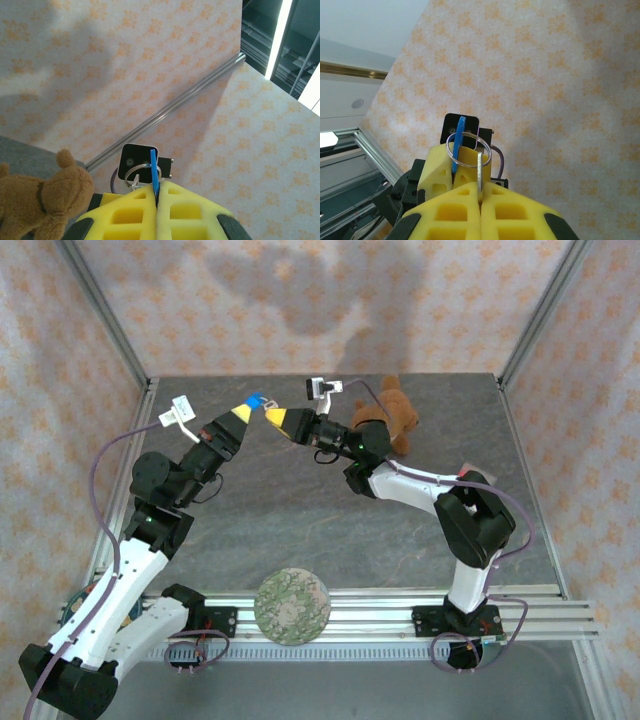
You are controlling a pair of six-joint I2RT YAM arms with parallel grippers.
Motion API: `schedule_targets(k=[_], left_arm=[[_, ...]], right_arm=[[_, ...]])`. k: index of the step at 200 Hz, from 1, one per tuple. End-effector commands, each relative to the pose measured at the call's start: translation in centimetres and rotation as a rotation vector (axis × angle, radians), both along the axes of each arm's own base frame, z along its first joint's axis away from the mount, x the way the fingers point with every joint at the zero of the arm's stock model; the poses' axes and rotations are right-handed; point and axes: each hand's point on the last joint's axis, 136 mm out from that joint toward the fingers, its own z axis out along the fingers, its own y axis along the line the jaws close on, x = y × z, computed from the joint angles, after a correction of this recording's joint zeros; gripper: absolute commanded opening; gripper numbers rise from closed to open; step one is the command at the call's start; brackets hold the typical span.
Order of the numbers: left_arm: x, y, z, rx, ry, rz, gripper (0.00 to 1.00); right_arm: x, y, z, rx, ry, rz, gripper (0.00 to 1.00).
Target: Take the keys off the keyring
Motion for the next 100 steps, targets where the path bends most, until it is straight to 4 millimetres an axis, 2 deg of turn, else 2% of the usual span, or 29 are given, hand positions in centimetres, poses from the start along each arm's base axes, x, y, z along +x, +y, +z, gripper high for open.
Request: schedule_targets(k=[1,40,59,75,100], left_arm=[[-0.5,0.9,1.0,0.01,-0.046,0.038,0.0],[-0.8,1.2,0.6,0.028,-0.038,0.056,0.0],[-0.6,1.4,-0.4,0.043,-0.011,0.07,0.0],[-0.4,1.5,-1.7,0.059,0.017,0.081,0.08],[-0.1,1.7,-4.5,0.107,0.079,0.103,0.15]], right_arm=[[-0.9,-1.0,1.9,0.045,-0.062,-0.001,0.01],[-0.2,-1.6,1.6,0.041,-0.042,-0.015,0.0],[0.7,-1.7,0.5,-0.021,-0.003,-0.02,0.0],[1.1,-1.0,-1.8,-0.147,0.02,-0.016,0.0],[1.3,-0.6,-7.6,-0.464,0.07,-0.057,0.0]])
